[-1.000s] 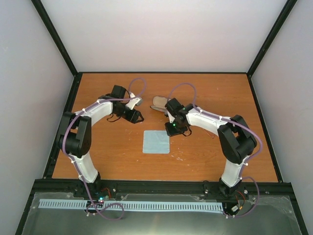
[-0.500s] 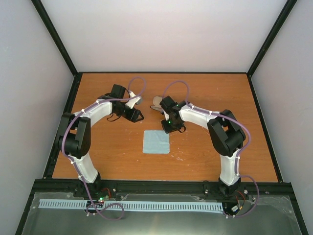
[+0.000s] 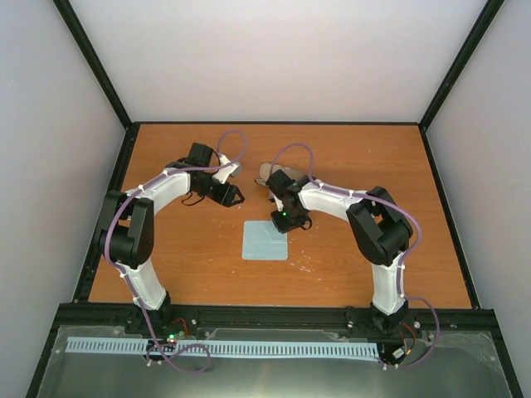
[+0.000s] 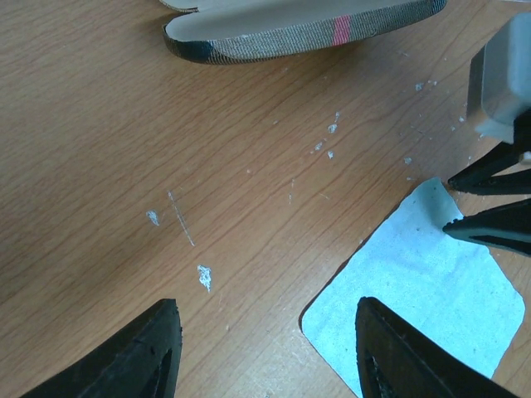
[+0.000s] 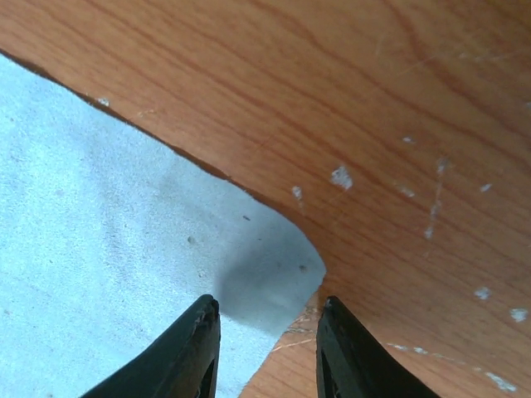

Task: Organize the sunglasses
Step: Fold the glasses cleaning cloth at the center of the board.

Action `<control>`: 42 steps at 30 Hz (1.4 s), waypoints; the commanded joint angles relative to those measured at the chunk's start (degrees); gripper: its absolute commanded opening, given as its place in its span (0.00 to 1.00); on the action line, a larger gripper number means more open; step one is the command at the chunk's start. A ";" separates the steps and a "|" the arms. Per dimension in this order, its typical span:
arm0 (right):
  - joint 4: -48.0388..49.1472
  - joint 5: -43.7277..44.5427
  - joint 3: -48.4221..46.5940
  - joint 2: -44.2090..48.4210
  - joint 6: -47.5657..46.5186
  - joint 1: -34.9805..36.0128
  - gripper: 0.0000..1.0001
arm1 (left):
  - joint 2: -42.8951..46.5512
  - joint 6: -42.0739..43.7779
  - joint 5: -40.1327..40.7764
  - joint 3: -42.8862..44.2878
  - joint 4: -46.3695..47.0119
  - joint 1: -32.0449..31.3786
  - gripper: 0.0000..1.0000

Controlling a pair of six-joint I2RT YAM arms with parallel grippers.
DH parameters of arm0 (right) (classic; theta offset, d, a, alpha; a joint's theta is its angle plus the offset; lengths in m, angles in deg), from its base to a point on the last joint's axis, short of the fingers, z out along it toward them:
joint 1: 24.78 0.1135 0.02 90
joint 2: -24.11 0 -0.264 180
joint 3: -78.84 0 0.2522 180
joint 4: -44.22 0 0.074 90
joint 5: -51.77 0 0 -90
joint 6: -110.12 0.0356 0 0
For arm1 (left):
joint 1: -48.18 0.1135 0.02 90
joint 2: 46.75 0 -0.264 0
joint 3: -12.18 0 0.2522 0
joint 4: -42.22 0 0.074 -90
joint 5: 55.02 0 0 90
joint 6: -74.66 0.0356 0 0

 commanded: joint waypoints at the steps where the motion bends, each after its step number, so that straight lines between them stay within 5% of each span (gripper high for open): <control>1: 0.01 1.19 0.64 -1.79 0.40 1.40 0.31 | 1.46 -0.67 -0.16 0.11 1.23 0.19 0.58; 8: 0.76 1.77 0.06 -3.02 0.80 1.67 0.24 | 1.30 0.03 -0.65 -0.49 0.77 0.04 0.58; 15: 0.48 1.84 -0.27 -3.36 0.56 1.59 0.03 | -1.07 3.03 1.19 -1.23 -1.05 -2.07 0.57; 25: 0.81 2.89 -0.07 -2.52 0.85 1.59 0.03 | -3.54 7.47 8.25 -2.16 -1.10 -7.85 0.57; 42: 0.81 2.98 -0.70 -2.81 1.00 1.55 0.03 | -5.08 10.64 9.43 -4.11 -3.11 -9.69 0.41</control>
